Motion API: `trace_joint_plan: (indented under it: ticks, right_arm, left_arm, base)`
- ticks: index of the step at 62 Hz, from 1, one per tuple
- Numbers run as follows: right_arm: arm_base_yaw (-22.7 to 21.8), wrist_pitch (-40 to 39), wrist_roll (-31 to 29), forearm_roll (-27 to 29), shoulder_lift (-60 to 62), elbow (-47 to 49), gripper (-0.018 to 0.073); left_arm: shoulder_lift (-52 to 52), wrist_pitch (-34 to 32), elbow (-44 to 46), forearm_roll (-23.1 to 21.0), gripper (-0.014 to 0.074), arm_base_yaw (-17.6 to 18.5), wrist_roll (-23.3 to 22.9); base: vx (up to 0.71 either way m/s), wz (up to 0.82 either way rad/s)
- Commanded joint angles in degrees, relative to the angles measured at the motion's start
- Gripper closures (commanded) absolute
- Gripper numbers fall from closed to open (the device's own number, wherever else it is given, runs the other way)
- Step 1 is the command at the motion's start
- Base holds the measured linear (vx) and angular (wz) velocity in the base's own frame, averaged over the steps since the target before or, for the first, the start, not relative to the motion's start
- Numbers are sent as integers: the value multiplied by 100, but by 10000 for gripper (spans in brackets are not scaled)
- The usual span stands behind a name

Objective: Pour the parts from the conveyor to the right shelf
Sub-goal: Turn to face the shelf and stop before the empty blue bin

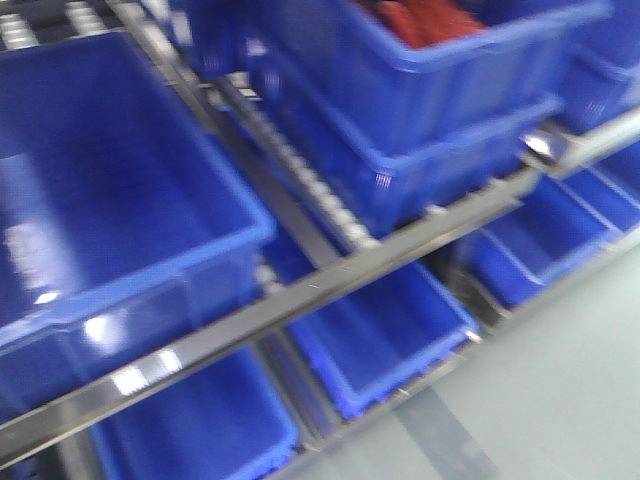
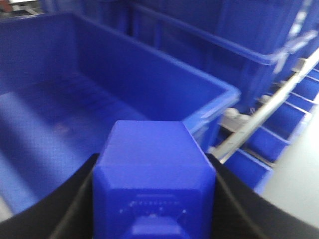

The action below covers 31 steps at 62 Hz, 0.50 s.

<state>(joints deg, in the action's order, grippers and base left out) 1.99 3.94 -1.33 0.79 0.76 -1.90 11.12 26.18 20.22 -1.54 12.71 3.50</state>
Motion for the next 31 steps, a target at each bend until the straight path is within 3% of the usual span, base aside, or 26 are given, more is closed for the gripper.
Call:
trace_joint_plan:
  ticks: [1, 31]
  right_arm:
    - [-35, -429, -25, -16, 83, -83, 568]
    - [-35, -429, -25, -16, 83, -83, 568]
  left_arm:
    - [56, -461, 152, -17, 603, 26, -14]
    - [56, -461, 152, -17, 603, 26, -14]
  base:
    - [19, 75]
    - [17, 71]
